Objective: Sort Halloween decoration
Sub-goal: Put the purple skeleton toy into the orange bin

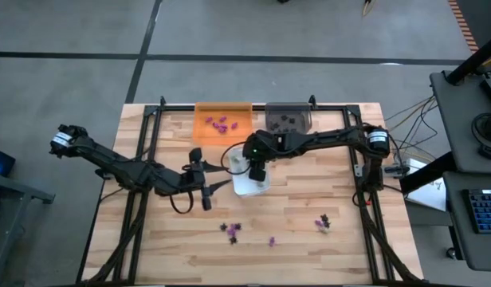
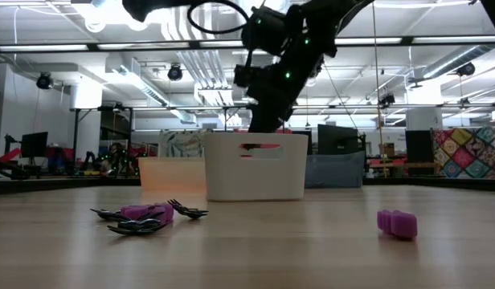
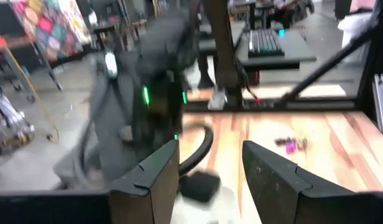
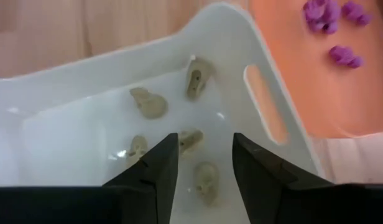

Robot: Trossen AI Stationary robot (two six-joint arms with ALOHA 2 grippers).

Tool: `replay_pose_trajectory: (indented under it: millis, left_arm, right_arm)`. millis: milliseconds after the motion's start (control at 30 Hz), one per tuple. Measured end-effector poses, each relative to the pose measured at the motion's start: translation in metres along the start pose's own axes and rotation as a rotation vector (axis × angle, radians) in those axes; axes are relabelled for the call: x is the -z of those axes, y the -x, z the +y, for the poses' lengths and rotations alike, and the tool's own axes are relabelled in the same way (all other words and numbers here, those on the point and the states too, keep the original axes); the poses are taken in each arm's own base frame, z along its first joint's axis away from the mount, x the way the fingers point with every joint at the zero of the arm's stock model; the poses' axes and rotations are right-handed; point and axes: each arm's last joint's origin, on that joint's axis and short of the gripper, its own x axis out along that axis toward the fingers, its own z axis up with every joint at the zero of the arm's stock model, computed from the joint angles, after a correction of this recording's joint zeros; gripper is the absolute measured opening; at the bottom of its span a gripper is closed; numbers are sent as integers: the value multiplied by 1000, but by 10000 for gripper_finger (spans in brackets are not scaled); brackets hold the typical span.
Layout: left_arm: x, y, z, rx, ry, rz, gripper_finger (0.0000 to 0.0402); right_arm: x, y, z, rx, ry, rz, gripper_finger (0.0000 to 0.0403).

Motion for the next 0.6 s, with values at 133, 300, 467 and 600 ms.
replay_pose_trajectory:
  millis: [133,300,467,600]
  left_arm:
    - [12,1,-2,45,35,110,160]
    - [31,4,-11,237,93,296,160]
    - [41,7,-22,297,146,390,160]
    - [49,10,-36,335,156,433,160]
  right_arm:
    - [-4,23,3,-8,11,-14,134]
    - [-6,57,17,-35,46,-28,123]
    - [-4,91,39,-78,103,-53,113]
    - [2,121,56,-118,133,-58,108]
